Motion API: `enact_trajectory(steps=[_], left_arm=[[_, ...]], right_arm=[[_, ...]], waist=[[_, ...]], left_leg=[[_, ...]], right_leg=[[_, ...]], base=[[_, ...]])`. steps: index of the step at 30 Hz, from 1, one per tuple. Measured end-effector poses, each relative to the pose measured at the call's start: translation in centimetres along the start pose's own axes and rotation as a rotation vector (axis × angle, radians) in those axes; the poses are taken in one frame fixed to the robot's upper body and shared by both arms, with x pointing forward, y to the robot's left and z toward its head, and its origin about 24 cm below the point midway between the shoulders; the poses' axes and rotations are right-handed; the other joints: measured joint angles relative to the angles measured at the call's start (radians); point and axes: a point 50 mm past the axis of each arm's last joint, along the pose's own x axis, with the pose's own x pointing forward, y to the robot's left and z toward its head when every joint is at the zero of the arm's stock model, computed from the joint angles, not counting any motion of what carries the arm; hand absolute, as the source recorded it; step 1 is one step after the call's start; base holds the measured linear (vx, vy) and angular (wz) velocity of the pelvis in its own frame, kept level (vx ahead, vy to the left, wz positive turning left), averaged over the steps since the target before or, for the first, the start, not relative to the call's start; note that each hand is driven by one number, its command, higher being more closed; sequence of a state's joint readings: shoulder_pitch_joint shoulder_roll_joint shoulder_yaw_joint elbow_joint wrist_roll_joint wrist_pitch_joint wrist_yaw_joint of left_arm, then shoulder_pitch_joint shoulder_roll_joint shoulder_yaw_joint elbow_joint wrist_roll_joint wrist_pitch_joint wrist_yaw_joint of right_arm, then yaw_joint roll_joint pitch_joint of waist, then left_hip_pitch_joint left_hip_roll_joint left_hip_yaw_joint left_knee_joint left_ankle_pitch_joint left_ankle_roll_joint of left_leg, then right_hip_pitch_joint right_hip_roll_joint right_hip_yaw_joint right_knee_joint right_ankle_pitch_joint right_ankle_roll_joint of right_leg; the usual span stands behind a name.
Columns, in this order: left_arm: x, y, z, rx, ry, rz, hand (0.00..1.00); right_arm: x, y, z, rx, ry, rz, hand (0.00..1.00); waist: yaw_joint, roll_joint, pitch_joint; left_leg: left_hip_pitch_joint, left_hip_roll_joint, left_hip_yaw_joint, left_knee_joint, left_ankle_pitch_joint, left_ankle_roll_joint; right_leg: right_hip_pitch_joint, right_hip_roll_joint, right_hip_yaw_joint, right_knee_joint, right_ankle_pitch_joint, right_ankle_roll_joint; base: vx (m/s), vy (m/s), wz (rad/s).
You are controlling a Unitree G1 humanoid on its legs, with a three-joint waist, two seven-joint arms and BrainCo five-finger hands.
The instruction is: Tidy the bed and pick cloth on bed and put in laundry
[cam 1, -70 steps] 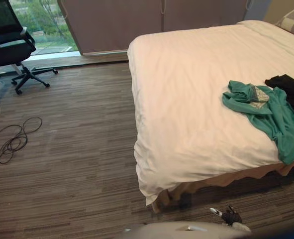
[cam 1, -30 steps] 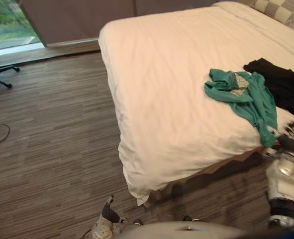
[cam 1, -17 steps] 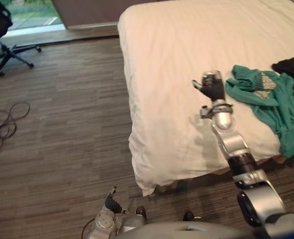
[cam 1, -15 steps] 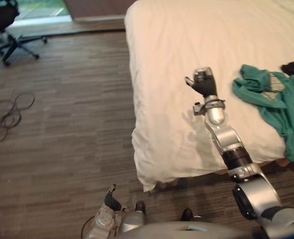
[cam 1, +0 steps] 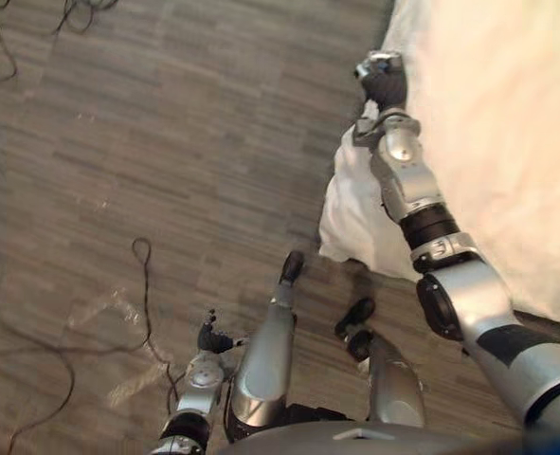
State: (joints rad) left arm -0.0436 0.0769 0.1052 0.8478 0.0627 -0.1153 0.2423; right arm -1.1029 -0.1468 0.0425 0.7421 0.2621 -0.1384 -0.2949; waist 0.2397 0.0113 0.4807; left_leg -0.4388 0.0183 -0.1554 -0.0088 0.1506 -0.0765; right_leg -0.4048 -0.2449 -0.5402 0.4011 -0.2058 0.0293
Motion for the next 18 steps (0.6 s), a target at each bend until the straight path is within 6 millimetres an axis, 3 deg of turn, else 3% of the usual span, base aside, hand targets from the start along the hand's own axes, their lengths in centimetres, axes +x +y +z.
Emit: enact_trajectory(steps=[3,5,9,11,13,16,18], left_arm=[[0.3,-0.6,1.3,-0.108,-0.022,0.013,0.00],[0.5,-0.9,1.8,-0.139,-0.036,0.016,0.00],[0.5,-1.0,2.0,-0.213,-0.040,0.029,0.00],[0.5,-1.0,2.0,-0.224,-0.034,0.034,0.00],[0.5,-1.0,2.0,-0.238,-0.031,0.039,0.00],[0.8,-1.5,2.8,-0.262,-0.034,0.029,0.00],[0.9,-2.1,3.5,-0.271,-0.047,0.013,0.00]], right_arm=[[0.4,-2.2,0.4,0.013,-0.010,-0.082,1.00],[0.4,-1.6,1.3,0.044,-0.053,-0.064,1.00],[-0.6,-0.7,-0.7,0.095,-0.001,-0.056,1.00],[-2.2,-0.1,-4.2,0.107,0.122,-0.061,1.00],[-6.6,0.0,-10.6,0.132,0.355,-0.071,1.00],[-11.5,1.9,-15.0,0.194,0.550,-0.040,1.00],[-14.2,1.6,-17.1,0.179,0.651,0.008,1.00]], waist=[[-0.004,0.022,0.013],[-0.006,0.027,0.016],[-0.007,0.026,0.016],[-0.011,0.026,0.016],[-0.023,0.021,0.014],[-0.055,0.018,0.013],[-0.068,0.016,0.013]], left_leg=[[-0.072,0.000,-0.016,-0.038,0.048,-0.010],[-0.100,0.001,-0.014,-0.054,0.064,-0.015],[-0.134,0.002,-0.009,-0.058,0.068,-0.017],[-0.141,0.000,-0.005,-0.058,0.067,-0.017],[-0.138,-0.005,0.003,-0.058,0.065,-0.019],[-0.125,-0.012,0.031,-0.045,0.064,-0.019],[-0.095,-0.015,0.060,-0.027,0.047,-0.011]], right_leg=[[-0.110,-0.020,-0.004,0.067,-0.019,-0.016],[-0.161,-0.032,-0.003,0.102,-0.034,-0.023],[-0.214,-0.042,0.002,0.140,-0.054,-0.032],[-0.220,-0.045,0.002,0.142,-0.056,-0.033],[-0.216,-0.051,0.002,0.144,-0.056,-0.032],[-0.198,-0.059,0.007,0.139,-0.054,-0.030],[-0.159,-0.061,0.012,0.128,-0.052,-0.026]], base=[[-0.07,-0.035,0.18],[-0.03,-0.053,0.07],[0.00,-0.051,0.05],[0.04,-0.012,0.04],[0.07,0.014,0.05],[0.05,0.029,0.00],[0.00,0.045,-0.11]])
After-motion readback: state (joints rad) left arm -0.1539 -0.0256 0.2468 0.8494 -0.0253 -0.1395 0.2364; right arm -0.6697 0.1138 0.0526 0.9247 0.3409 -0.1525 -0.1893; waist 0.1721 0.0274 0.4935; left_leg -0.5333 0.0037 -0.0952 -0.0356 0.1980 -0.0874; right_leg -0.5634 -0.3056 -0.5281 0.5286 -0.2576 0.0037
